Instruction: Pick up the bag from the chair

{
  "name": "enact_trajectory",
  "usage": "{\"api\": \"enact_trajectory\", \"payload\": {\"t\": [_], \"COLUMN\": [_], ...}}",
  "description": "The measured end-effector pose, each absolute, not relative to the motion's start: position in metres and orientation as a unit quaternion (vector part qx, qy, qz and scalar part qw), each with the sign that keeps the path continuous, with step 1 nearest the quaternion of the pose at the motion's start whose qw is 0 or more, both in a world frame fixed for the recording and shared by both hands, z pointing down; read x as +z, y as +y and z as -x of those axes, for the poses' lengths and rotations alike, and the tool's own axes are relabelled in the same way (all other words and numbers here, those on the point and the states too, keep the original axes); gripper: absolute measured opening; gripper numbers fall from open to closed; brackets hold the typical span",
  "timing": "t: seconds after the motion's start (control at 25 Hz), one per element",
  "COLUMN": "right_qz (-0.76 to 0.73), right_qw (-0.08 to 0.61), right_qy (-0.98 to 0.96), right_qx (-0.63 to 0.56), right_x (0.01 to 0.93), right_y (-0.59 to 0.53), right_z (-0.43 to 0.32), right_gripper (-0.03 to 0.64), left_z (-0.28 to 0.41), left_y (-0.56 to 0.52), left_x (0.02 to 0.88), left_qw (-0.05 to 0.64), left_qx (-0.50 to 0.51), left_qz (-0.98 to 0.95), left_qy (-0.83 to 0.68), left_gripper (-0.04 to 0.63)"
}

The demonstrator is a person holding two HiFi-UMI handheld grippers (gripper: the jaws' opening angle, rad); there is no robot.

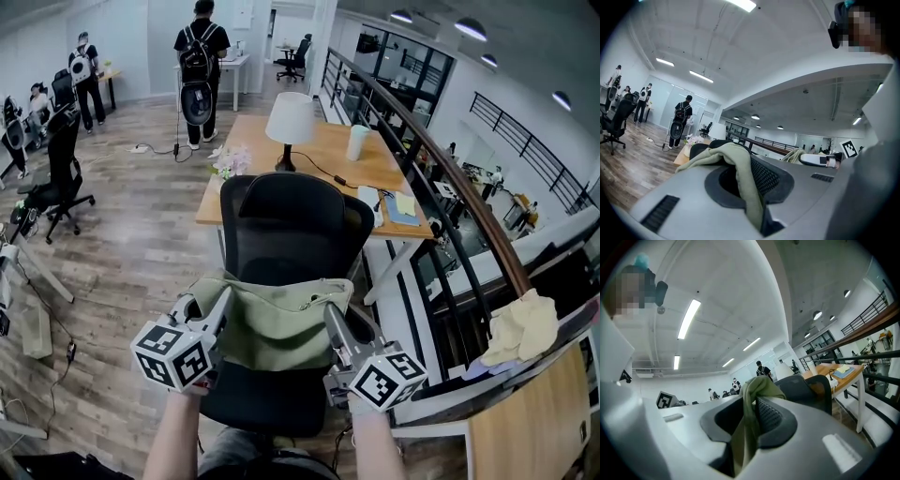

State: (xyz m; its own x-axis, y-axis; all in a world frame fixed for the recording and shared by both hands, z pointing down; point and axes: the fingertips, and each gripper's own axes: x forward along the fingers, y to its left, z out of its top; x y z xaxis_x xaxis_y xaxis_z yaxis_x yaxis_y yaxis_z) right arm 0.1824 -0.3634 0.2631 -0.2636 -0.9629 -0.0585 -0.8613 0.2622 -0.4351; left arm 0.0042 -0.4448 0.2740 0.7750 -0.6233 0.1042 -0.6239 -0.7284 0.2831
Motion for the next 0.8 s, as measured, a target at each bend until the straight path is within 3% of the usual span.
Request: {"api": "enact_trajectory", "payload": {"t": [0.8], "right_qz": [0.601], "right_qw": [0.180], "right_qy": [0.774], "right_qx": [-0.078], "right_x": [0.182], "right_y": [-0.365], "right_z": [-0.180], "right_gripper": [0.086], "left_z": [-0.003], "left_y": [-0.445], "left_x": [0.189], "left_qw": [0.095], "left_qx": [-0.049], "left_qz": [-0.939], "left_qy": [-0.327], "left_gripper": [0.025]}}
